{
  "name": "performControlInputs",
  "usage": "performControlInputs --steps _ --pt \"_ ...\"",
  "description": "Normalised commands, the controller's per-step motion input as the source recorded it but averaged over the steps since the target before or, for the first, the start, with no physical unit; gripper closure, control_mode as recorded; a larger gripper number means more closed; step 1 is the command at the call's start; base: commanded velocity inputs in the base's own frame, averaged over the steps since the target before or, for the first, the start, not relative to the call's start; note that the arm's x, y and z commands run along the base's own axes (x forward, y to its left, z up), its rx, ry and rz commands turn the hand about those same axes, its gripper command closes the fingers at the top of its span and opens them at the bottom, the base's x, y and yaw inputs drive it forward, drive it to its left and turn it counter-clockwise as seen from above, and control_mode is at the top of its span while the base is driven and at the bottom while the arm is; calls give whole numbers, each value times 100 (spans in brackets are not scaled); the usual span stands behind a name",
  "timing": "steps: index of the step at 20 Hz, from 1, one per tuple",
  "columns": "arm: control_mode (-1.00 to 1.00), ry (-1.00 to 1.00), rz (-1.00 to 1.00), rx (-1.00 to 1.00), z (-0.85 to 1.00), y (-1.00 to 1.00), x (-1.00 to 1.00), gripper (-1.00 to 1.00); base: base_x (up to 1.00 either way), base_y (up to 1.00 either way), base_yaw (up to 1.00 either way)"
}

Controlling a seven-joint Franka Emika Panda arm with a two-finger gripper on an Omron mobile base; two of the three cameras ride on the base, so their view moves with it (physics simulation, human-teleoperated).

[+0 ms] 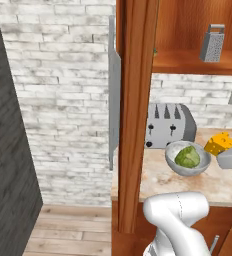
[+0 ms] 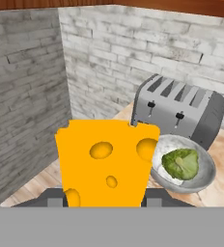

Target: Pick the cheese from the fridge and the cheese grater from the cabinet and place them next to the salad bowl.

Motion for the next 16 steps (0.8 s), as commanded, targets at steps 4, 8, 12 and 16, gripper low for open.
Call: performControlInputs --steps 4,8,12,16 --pt "100 0 0 0 0 0 0 100 19 -5 -13" --pt "100 0 0 0 0 0 0 100 3 -41 -11" --pt "100 0 0 0 0 0 0 100 -6 -66 -9" --pt "100 0 0 0 0 0 0 100 0 -100 -4"
